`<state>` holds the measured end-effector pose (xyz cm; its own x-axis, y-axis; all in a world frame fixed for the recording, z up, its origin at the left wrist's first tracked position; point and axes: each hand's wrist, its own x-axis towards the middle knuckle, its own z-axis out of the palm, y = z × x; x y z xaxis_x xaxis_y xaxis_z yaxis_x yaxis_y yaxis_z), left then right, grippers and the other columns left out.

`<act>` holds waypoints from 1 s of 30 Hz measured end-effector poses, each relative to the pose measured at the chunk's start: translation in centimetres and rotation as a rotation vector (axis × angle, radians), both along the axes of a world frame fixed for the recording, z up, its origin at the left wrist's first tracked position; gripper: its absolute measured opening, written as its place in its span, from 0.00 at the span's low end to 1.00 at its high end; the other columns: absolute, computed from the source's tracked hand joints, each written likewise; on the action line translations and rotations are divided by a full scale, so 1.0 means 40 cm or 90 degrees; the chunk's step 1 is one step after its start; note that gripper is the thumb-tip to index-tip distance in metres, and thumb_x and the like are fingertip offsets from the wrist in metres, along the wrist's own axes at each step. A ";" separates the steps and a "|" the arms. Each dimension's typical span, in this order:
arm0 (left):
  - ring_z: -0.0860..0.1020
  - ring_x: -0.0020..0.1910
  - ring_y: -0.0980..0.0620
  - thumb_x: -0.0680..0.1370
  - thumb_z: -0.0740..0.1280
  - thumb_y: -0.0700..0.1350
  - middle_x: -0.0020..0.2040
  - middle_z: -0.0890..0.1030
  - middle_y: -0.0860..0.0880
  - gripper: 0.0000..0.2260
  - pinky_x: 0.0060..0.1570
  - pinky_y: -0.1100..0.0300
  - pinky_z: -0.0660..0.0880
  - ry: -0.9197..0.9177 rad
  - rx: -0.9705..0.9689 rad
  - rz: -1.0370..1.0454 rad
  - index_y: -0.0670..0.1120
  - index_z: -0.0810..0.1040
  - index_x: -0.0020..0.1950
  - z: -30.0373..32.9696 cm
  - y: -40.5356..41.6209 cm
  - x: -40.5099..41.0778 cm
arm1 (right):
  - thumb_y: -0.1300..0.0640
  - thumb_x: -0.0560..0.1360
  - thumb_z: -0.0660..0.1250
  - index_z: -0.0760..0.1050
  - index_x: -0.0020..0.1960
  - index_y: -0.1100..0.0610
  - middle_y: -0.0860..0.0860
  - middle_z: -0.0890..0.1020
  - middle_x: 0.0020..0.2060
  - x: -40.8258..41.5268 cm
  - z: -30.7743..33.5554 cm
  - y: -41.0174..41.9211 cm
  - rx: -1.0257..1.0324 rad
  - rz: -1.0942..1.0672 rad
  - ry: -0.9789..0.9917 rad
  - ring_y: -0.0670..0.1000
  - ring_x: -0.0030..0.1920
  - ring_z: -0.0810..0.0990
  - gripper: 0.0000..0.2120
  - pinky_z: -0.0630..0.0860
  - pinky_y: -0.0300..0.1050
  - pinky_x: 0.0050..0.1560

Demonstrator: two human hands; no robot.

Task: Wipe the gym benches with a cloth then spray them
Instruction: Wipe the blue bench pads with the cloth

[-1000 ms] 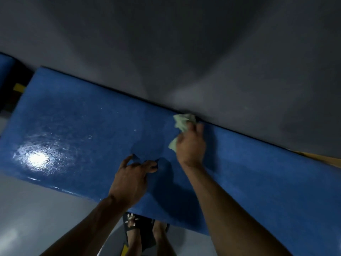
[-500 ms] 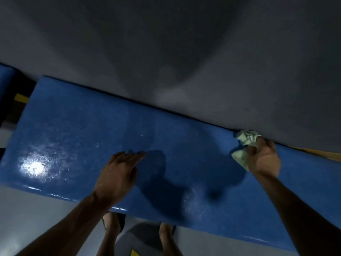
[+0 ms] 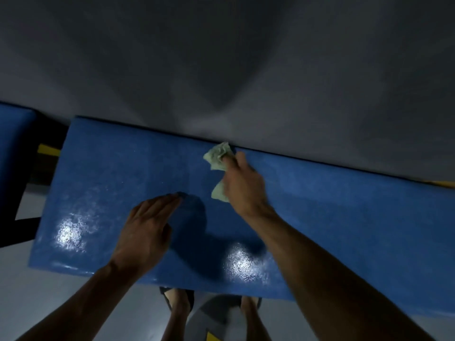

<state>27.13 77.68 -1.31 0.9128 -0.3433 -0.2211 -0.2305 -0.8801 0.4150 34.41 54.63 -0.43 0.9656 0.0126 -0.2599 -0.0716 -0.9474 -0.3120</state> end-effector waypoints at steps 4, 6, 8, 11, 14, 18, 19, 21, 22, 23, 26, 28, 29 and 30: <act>0.76 0.63 0.45 0.69 0.55 0.43 0.69 0.76 0.49 0.29 0.64 0.48 0.69 0.020 0.022 -0.013 0.46 0.74 0.70 -0.002 0.017 0.020 | 0.44 0.71 0.49 0.71 0.66 0.50 0.55 0.72 0.63 -0.022 0.031 -0.230 -0.131 0.023 0.017 0.63 0.51 0.79 0.28 0.75 0.53 0.48; 0.77 0.60 0.44 0.69 0.54 0.44 0.67 0.77 0.48 0.29 0.63 0.48 0.68 0.024 0.026 -0.025 0.45 0.75 0.69 0.001 0.016 0.026 | 0.40 0.66 0.46 0.74 0.64 0.52 0.56 0.71 0.65 -0.041 0.041 -0.332 -0.118 -0.191 0.013 0.65 0.52 0.79 0.35 0.75 0.54 0.52; 0.78 0.58 0.43 0.68 0.54 0.45 0.67 0.77 0.48 0.29 0.63 0.48 0.69 0.034 0.025 -0.029 0.45 0.75 0.69 0.003 0.015 0.028 | 0.45 0.67 0.49 0.75 0.61 0.56 0.59 0.72 0.63 -0.056 0.024 -0.352 -0.121 -0.329 -0.004 0.67 0.49 0.78 0.30 0.74 0.56 0.51; 0.78 0.58 0.43 0.68 0.55 0.45 0.67 0.78 0.47 0.29 0.64 0.48 0.68 0.039 0.024 -0.036 0.45 0.75 0.70 0.003 0.019 0.026 | 0.56 0.75 0.57 0.75 0.61 0.59 0.61 0.73 0.55 -0.046 -0.017 -0.232 -0.088 -0.437 -0.030 0.68 0.43 0.77 0.17 0.70 0.54 0.43; 0.79 0.58 0.44 0.68 0.55 0.44 0.66 0.78 0.48 0.29 0.64 0.48 0.67 0.033 0.006 -0.039 0.45 0.75 0.69 0.007 0.023 0.029 | 0.59 0.76 0.59 0.74 0.64 0.57 0.60 0.73 0.55 -0.009 -0.062 -0.012 -0.030 -0.423 -0.043 0.66 0.42 0.78 0.17 0.67 0.51 0.39; 0.78 0.58 0.46 0.68 0.54 0.44 0.65 0.79 0.49 0.29 0.64 0.47 0.66 0.028 0.003 -0.058 0.46 0.76 0.68 0.002 0.038 0.034 | 0.60 0.77 0.55 0.72 0.64 0.55 0.54 0.73 0.57 0.016 -0.057 0.217 0.044 -0.173 -0.030 0.60 0.45 0.77 0.17 0.64 0.43 0.40; 0.77 0.58 0.47 0.67 0.54 0.44 0.65 0.79 0.50 0.30 0.64 0.47 0.65 0.028 0.005 -0.062 0.46 0.75 0.69 0.001 0.040 0.035 | 0.61 0.77 0.56 0.71 0.65 0.54 0.53 0.72 0.58 0.011 -0.050 0.218 0.051 -0.091 -0.018 0.59 0.47 0.76 0.17 0.66 0.43 0.41; 0.75 0.58 0.49 0.67 0.54 0.44 0.65 0.79 0.50 0.30 0.64 0.46 0.65 0.022 0.005 -0.066 0.47 0.75 0.69 -0.001 0.043 0.036 | 0.60 0.76 0.59 0.69 0.68 0.51 0.53 0.71 0.60 -0.002 -0.032 0.155 0.023 0.013 -0.015 0.60 0.48 0.77 0.20 0.75 0.48 0.43; 0.73 0.58 0.50 0.67 0.55 0.44 0.65 0.79 0.50 0.30 0.64 0.46 0.65 0.018 0.003 -0.070 0.47 0.75 0.69 0.000 0.044 0.037 | 0.57 0.76 0.60 0.68 0.69 0.50 0.53 0.72 0.62 -0.013 -0.023 0.098 -0.018 0.036 -0.020 0.62 0.48 0.78 0.22 0.78 0.52 0.44; 0.73 0.58 0.51 0.67 0.55 0.44 0.65 0.79 0.50 0.30 0.64 0.46 0.65 0.015 0.002 -0.074 0.47 0.75 0.68 0.002 0.044 0.039 | 0.52 0.75 0.60 0.69 0.70 0.50 0.54 0.72 0.62 -0.028 -0.017 0.033 -0.060 0.028 -0.022 0.63 0.48 0.79 0.23 0.78 0.54 0.44; 0.76 0.56 0.49 0.67 0.55 0.45 0.64 0.80 0.50 0.30 0.64 0.47 0.63 0.011 0.006 -0.072 0.48 0.75 0.68 0.008 0.045 0.040 | 0.40 0.70 0.53 0.75 0.64 0.52 0.57 0.74 0.56 -0.108 0.008 -0.182 -0.104 -0.152 -0.025 0.63 0.45 0.80 0.29 0.77 0.53 0.44; 0.78 0.55 0.47 0.66 0.54 0.45 0.64 0.80 0.50 0.30 0.65 0.47 0.64 0.015 0.017 -0.069 0.48 0.76 0.68 0.008 0.043 0.040 | 0.43 0.69 0.55 0.76 0.58 0.54 0.58 0.73 0.51 -0.167 0.016 -0.259 -0.121 -0.278 -0.033 0.64 0.42 0.79 0.25 0.74 0.53 0.40; 0.79 0.54 0.46 0.67 0.53 0.46 0.63 0.80 0.50 0.30 0.65 0.46 0.65 0.017 0.021 -0.065 0.49 0.75 0.68 0.005 0.043 0.040 | 0.47 0.69 0.55 0.76 0.58 0.55 0.58 0.72 0.50 -0.186 0.012 -0.259 -0.124 -0.322 -0.031 0.65 0.40 0.78 0.22 0.72 0.53 0.39; 0.79 0.54 0.46 0.67 0.53 0.46 0.63 0.81 0.50 0.31 0.66 0.45 0.67 0.021 0.024 -0.061 0.49 0.75 0.69 0.003 0.042 0.040 | 0.50 0.69 0.55 0.75 0.60 0.54 0.58 0.72 0.49 -0.191 0.000 -0.232 -0.117 -0.369 -0.030 0.65 0.40 0.78 0.22 0.72 0.52 0.38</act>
<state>28.72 79.35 -1.18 0.8684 -0.4192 -0.2647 -0.3009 -0.8700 0.3906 26.76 45.34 -0.44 0.8121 -0.5600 -0.1639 -0.5821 -0.7968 -0.1622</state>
